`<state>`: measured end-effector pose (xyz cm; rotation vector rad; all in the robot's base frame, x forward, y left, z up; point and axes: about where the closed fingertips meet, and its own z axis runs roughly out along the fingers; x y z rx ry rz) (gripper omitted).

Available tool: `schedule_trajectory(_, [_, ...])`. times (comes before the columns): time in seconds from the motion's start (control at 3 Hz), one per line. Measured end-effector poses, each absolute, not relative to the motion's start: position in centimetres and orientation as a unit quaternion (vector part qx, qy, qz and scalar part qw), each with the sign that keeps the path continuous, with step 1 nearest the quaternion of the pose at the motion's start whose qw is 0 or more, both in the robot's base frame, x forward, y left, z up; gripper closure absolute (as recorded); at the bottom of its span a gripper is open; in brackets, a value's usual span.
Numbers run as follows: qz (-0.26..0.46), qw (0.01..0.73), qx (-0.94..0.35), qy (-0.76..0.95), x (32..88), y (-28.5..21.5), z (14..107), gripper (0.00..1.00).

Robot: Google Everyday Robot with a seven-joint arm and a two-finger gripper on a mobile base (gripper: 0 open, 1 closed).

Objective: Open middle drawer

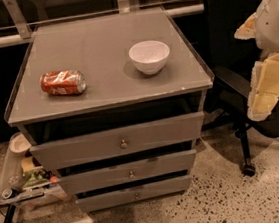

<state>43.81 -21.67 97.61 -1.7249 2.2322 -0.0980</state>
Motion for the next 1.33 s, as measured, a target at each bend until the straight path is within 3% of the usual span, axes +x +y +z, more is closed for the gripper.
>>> schedule_trajectory(0.67, [-0.029,0.154,-0.604,0.781,43.6,-21.1,96.5,0.0])
schedule_trajectory(1.33, [0.034,0.108,-0.608,0.786,42.6,-17.6,86.0,0.0])
